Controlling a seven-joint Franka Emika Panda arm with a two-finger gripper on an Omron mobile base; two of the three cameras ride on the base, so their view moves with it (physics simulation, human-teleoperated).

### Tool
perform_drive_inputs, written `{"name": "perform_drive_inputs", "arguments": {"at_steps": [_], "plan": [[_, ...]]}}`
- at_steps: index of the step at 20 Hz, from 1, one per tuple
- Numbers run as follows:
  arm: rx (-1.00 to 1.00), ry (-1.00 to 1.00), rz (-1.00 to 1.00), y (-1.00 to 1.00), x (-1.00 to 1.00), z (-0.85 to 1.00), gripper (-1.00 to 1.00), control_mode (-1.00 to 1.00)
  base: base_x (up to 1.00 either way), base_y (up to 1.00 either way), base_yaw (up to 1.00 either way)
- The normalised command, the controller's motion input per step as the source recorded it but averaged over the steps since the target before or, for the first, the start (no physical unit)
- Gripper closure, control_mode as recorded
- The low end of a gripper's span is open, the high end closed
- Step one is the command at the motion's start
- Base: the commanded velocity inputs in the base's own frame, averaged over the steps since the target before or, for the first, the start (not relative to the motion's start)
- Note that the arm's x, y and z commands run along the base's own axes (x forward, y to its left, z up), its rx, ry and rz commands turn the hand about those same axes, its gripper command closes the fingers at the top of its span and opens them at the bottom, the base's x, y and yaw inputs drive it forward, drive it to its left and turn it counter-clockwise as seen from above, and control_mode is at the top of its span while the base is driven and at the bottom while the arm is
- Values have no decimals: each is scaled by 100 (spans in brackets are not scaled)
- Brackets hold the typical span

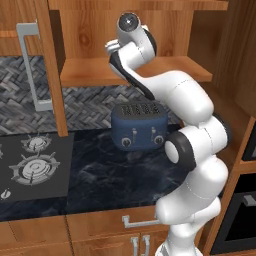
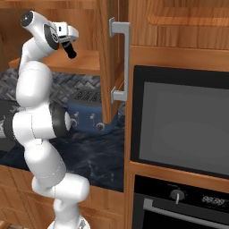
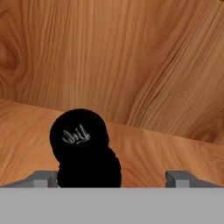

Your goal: Sort all alcoholic drinks to one cabinet, and non-alcoholic drinks to the other.

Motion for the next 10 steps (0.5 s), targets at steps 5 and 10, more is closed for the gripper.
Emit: {"name": "perform_drive_inputs", "arguments": {"at_steps": [5,10], "plan": [[0,-2,0,-7,2,-4,-100,-100,0,0,0],[0,0,0,0,18,0,-100,-100,0,0,0]]}}
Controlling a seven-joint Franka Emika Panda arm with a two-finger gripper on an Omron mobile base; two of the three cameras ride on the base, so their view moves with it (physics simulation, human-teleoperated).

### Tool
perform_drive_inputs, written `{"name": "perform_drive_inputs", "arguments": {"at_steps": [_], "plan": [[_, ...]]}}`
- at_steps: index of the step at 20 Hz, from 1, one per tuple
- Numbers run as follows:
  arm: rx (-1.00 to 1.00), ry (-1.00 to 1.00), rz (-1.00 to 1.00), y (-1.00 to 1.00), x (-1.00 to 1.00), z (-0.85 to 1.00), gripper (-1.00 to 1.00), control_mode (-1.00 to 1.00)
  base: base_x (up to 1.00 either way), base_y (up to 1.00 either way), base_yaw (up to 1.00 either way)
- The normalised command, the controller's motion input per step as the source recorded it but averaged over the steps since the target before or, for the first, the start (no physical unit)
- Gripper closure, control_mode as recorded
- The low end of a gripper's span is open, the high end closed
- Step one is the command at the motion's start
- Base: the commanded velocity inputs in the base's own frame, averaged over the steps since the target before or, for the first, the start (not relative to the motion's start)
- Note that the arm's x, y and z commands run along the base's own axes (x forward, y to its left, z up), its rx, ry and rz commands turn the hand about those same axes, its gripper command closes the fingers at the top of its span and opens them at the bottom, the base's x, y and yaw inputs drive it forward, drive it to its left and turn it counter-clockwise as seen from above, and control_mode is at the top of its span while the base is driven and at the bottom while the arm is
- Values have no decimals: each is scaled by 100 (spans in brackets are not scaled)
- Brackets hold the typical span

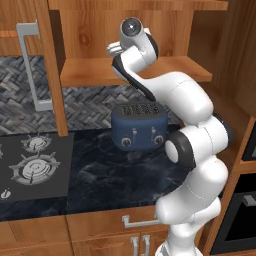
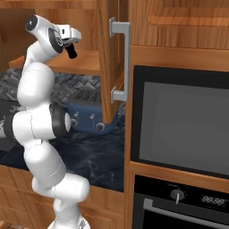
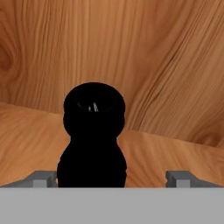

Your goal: Sort all alcoholic drinks to one cabinet, and non-alcoholic drinks to the other.

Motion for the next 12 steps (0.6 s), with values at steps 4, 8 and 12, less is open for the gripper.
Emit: {"name": "perform_drive_inputs", "arguments": {"at_steps": [4,8,12], "plan": [[0,0,0,0,21,0,-100,-100,0,0,0],[0,0,0,0,17,0,-100,-100,0,0,0],[0,0,0,0,13,0,-100,-100,0,0,0]]}}
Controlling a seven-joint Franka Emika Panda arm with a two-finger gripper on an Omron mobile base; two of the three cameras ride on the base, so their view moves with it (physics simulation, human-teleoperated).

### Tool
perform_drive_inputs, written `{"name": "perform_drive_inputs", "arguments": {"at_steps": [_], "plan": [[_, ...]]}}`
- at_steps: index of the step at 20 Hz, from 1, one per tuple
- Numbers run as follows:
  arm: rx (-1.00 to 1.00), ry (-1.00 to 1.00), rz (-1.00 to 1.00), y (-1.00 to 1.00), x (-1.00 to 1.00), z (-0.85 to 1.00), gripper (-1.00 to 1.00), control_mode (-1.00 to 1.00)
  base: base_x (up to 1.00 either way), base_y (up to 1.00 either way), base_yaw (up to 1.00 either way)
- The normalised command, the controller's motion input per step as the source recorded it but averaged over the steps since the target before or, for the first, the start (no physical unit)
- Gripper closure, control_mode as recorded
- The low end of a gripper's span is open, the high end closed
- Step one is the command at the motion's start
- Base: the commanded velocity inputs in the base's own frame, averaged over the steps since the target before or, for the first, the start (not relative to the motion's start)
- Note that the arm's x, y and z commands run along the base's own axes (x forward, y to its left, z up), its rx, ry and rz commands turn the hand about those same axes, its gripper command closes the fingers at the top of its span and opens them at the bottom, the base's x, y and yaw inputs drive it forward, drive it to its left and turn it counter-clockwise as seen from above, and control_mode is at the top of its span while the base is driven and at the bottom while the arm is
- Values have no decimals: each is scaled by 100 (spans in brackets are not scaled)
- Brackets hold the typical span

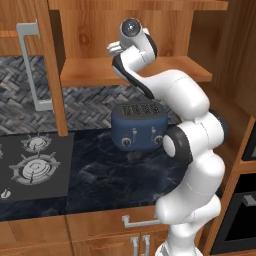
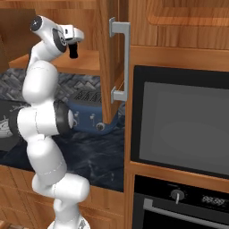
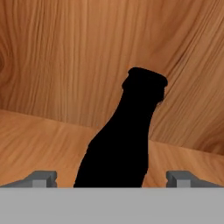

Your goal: Sort all alcoholic drinks to one cabinet, and non-alcoholic drinks to the other.

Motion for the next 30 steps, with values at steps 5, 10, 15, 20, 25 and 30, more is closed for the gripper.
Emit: {"name": "perform_drive_inputs", "arguments": {"at_steps": [5,10,15,20,25,30], "plan": [[0,0,0,0,9,0,-100,-100,0,0,0],[0,0,0,0,-20,0,-100,-100,0,0,0],[0,-4,0,0,-48,0,-100,-100,0,0,0],[0,-8,-3,-5,-59,0,-100,-100,0,0,0],[0,-9,-4,-12,-69,0,-100,-100,0,0,0],[0,-5,-4,-11,-82,0,-100,-100,0,0,0]]}}
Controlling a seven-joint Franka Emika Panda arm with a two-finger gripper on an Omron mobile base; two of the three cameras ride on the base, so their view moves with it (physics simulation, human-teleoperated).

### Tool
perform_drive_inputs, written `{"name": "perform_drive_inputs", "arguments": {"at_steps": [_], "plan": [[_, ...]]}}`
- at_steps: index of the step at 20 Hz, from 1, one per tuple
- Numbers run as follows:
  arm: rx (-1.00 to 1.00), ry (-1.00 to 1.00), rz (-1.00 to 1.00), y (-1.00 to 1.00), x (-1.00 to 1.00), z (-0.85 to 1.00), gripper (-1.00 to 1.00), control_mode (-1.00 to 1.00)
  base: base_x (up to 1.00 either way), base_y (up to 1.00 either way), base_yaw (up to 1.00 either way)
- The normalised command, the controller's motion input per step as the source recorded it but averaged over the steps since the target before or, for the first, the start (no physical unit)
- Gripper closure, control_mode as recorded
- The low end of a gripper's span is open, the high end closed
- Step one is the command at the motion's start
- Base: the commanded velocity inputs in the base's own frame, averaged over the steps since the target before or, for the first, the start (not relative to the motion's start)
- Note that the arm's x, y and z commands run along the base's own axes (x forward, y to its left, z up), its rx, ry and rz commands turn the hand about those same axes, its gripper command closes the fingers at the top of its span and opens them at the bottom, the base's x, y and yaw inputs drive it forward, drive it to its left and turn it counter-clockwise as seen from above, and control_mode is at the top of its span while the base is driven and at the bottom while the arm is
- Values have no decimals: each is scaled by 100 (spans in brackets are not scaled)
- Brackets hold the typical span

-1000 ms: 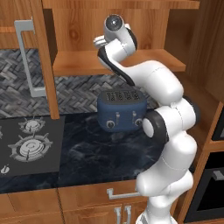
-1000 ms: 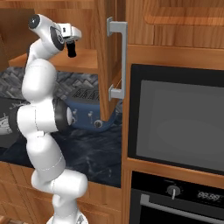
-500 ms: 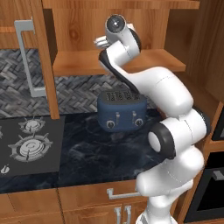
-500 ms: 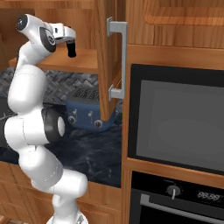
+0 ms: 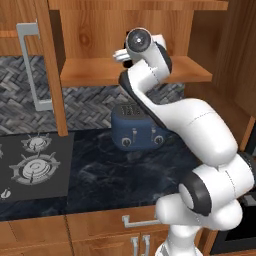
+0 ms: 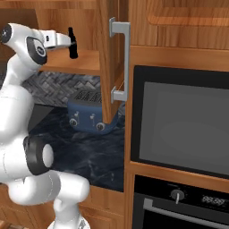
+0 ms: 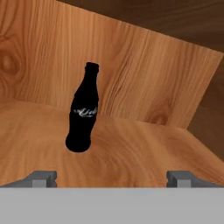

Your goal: Sort all alcoholic drinks to one cabinet, and non-alcoholic drinks to the other.

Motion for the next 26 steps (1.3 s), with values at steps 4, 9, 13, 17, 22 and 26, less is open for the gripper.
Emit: {"name": "perform_drive_inputs", "arguments": {"at_steps": [4,9,13,17,22,26], "plan": [[0,-1,-5,-1,-87,-1,-100,-100,0,0,0],[0,0,-5,0,-84,-4,-100,-100,0,0,0],[0,0,-4,0,-81,-13,-100,-100,0,0,0],[0,0,-3,0,-76,-20,-100,-100,0,0,0],[0,0,-3,0,-71,-21,-100,-100,0,0,0],[-1,0,-2,0,-62,-27,-100,-100,0,0,0]]}}
